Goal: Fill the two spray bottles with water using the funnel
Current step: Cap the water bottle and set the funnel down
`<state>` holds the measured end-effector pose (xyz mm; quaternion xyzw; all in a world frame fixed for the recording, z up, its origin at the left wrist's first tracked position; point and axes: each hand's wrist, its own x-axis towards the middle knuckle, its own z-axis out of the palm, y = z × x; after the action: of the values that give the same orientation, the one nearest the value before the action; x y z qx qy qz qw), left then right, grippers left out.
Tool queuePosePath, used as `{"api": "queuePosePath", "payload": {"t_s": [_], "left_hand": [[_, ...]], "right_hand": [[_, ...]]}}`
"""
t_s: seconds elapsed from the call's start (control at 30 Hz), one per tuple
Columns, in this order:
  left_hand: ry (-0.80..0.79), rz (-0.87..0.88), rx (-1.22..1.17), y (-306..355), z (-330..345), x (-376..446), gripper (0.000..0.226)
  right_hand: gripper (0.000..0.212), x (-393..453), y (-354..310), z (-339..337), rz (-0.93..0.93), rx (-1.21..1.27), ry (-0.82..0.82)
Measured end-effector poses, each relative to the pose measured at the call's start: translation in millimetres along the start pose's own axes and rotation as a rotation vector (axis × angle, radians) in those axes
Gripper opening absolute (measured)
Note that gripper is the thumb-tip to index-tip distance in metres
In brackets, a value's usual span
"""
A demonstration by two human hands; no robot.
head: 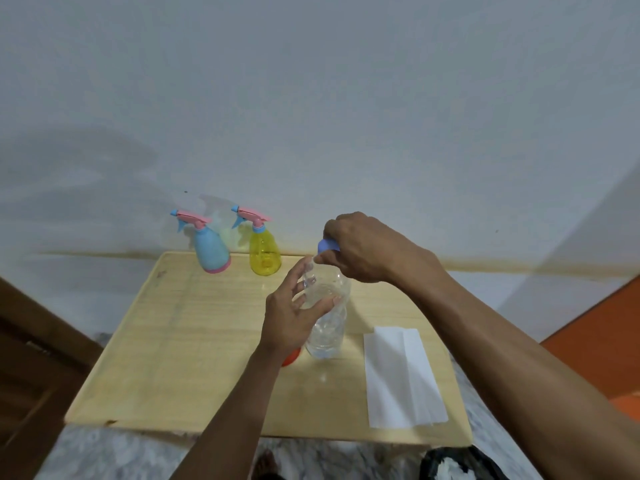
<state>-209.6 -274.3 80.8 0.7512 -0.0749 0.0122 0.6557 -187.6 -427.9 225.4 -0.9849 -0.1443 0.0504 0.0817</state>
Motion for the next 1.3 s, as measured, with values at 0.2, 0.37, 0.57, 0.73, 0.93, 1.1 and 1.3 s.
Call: {"api": "queuePosePath", "payload": {"t_s": [0.2,0.37,0.57,0.73,0.93,1.1,1.3], "left_hand": [[-0.014,0.0,0.02,0,-2,0,0.081],[-0.019,0.008,0.038,0,0,0,0.082],[0.004,0.011,0.022,0,1,1,0.077],[0.007,-0.002,0.014,-2,0,1,0.079],[0.011,-0.001,0.004,-5,0,2,0.079],[0.007,-0.005,-0.015,-4,1,4,0.078],[-0.105,0.013,0.086,-8,-11,6,0.09]], "right_hand": [[0.031,3,4,-14,-0.105,0.026,-0.121],[0.021,8,9,-15,-0.21,-0.115,-0.127],[0.041,9,5,-3,-0.113,-0.23,-0.003],[0.042,5,19,1,-0.187,0.062,0.002],[0.04,5,27,28,-0.214,0.141,0.153],[0.043,4,27,51,-0.155,0.273,0.347],[0.051,-16,17,90,-0.04,0.571,0.495]]}}
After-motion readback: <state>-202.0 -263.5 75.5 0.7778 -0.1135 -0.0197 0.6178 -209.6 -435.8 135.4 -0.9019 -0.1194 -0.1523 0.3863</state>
